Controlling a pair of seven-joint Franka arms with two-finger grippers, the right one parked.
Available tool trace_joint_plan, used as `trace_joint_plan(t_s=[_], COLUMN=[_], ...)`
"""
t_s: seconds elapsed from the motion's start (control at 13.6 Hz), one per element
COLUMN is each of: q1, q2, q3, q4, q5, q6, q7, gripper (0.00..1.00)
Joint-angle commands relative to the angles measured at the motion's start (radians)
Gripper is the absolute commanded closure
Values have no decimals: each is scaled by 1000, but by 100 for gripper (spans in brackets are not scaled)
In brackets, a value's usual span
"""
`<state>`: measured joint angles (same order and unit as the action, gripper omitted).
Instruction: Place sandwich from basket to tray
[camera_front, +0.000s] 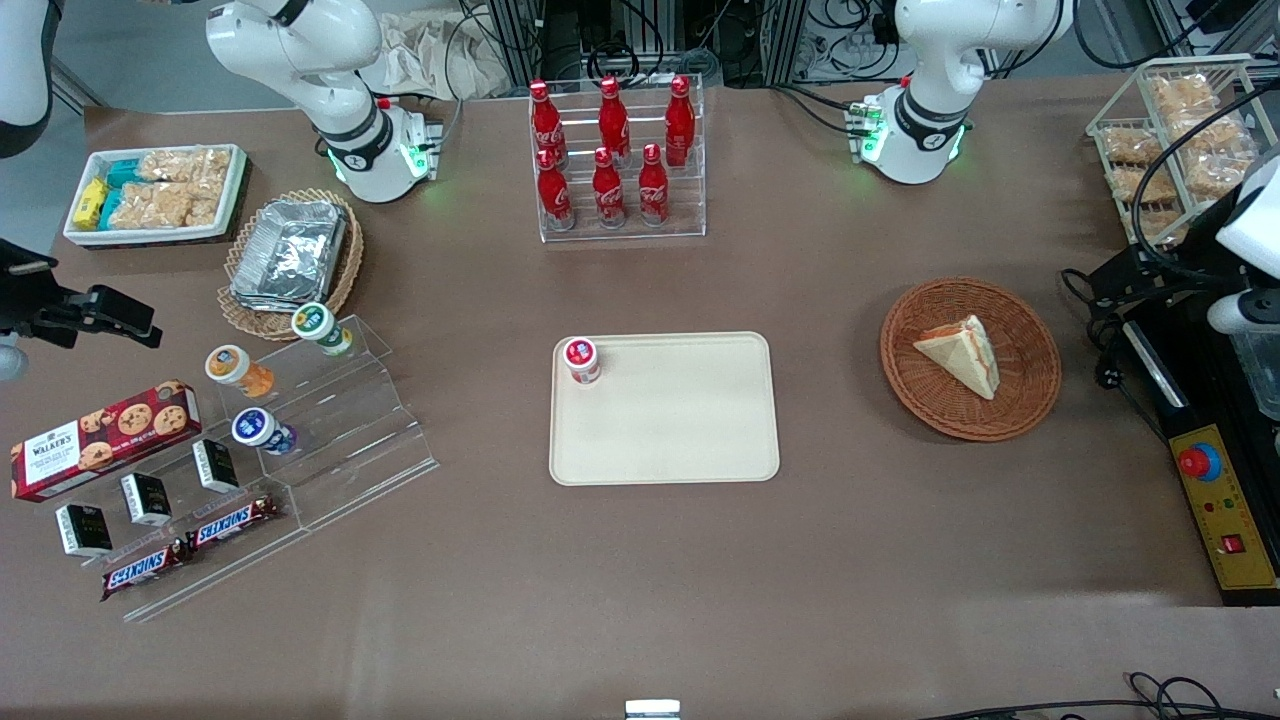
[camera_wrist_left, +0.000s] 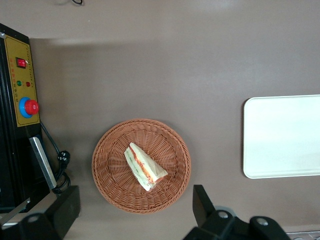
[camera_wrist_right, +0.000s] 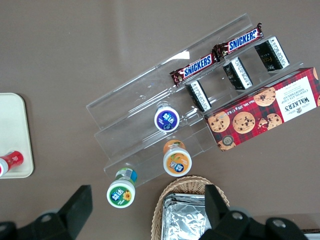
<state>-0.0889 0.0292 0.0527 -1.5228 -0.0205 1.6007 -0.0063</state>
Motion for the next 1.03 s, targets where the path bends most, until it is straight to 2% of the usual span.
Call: trace_joint_plan(t_s=[0.0, 0.29, 0.59, 0.81, 0.95], q1=[5, 5, 5, 5, 5], q2=[11, 11, -6, -60, -136], q3=[-2, -1, 1, 3, 1], q4=[27, 21, -42, -185, -365], q5=[8, 25, 19, 40, 83], q6=[-27, -45, -50, 4, 115], q7=[-3, -70, -351, -464, -521], gripper=[0, 0, 0, 0, 0])
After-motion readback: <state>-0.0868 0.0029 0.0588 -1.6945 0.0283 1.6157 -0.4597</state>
